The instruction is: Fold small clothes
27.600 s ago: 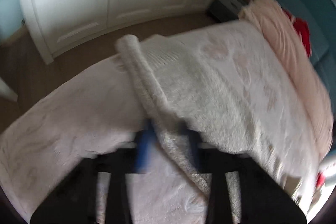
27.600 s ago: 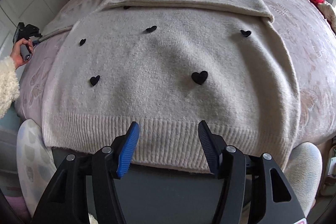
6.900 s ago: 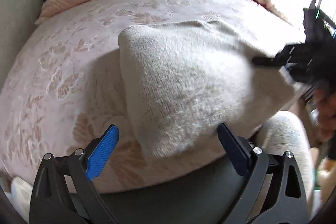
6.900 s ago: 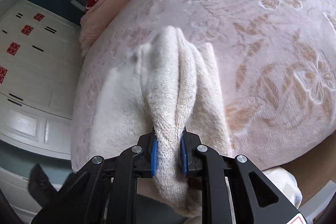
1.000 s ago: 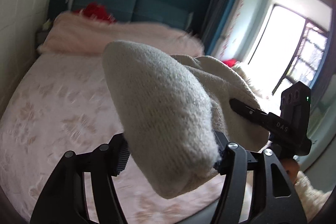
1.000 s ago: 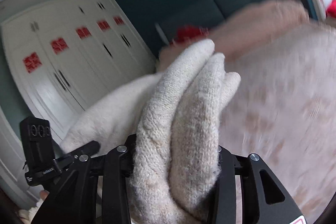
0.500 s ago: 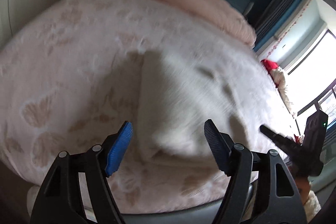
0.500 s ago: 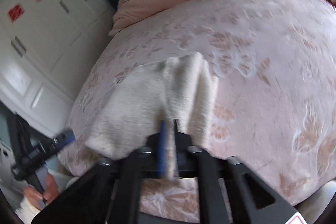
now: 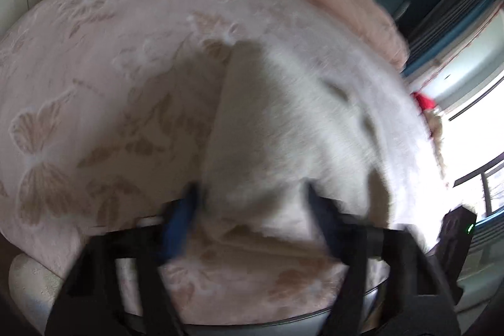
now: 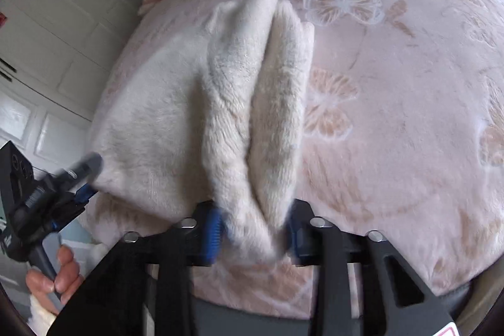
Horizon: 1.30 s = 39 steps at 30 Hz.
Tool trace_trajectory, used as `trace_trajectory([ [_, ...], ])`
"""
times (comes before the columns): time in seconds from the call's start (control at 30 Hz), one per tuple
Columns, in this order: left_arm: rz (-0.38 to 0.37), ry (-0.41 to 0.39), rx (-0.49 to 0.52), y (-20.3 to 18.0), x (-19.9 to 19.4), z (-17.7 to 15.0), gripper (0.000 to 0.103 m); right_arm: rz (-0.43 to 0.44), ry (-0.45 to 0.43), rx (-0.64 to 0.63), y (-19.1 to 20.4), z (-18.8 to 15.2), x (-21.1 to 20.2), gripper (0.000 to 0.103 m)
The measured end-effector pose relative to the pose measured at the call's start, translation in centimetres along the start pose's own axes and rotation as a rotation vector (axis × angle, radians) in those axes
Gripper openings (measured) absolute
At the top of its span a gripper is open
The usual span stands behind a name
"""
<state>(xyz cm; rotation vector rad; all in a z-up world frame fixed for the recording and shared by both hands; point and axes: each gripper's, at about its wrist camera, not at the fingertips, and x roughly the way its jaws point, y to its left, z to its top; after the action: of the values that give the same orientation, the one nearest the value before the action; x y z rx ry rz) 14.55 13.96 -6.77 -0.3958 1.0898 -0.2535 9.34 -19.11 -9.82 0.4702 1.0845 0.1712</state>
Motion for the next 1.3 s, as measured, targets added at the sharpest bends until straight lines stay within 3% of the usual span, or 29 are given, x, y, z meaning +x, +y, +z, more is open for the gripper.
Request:
trace_trajectory([
  [0.07,-0.009,0.014,-0.034,0.5,0.1,-0.5,0.037,-0.006,-0.071,-0.069,1.7,1.5,-2.2,0.020],
  [0.13,-0.005,0.020,-0.022,0.4,0.0,-1.1,0.036,-0.031,-0.141,-0.179,3.7,2.5,-4.4,0.020],
  [0.2,0.017,0.032,0.002,0.0,0.6,-2.2,0.037,-0.068,-0.125,-0.248,4.3,2.4,-4.2,0.021],
  [0.3,0.044,0.055,-0.006,0.1,2.2,-3.1,0.041,-0.128,0.062,-0.185,0.4,0.3,1.9,0.025],
  [0.33,0.046,0.056,-0.006,0.0,2.3,-3.2,0.043,-0.085,0.005,-0.136,-0.5,-0.1,1.5,0.026],
  [0.4,0.082,0.028,0.033,-0.7,1.5,-3.2,0.044,-0.034,-0.018,-0.036,-1.1,0.2,0.1,0.033],
  [0.5,0.121,-0.008,0.105,-2.2,-0.7,-3.4,0.047,-0.080,-0.073,-0.066,0.4,0.6,-2.8,0.037],
  [0.6,0.176,-0.048,0.174,-4.1,-2.9,-3.9,0.060,-0.193,-0.167,-0.121,2.0,-0.3,-5.7,0.048],
  [0.7,0.216,-0.094,0.227,-5.7,-4.9,-4.9,0.076,-0.244,-0.237,-0.122,3.1,-1.6,-7.7,0.058],
  [0.77,0.252,-0.125,0.261,-7.2,-6.0,-5.7,0.095,-0.274,-0.280,-0.128,3.8,-2.8,-8.9,0.064],
  [0.9,0.280,-0.143,0.298,-8.7,-6.9,-7.3,0.098,-0.318,-0.325,-0.137,4.3,-4.5,-10.3,0.073],
  [1.3,0.378,-0.225,0.376,-12.1,-8.6,-11.9,0.098,-0.324,-0.306,-0.134,3.5,-9.5,-12.9,0.075],
])
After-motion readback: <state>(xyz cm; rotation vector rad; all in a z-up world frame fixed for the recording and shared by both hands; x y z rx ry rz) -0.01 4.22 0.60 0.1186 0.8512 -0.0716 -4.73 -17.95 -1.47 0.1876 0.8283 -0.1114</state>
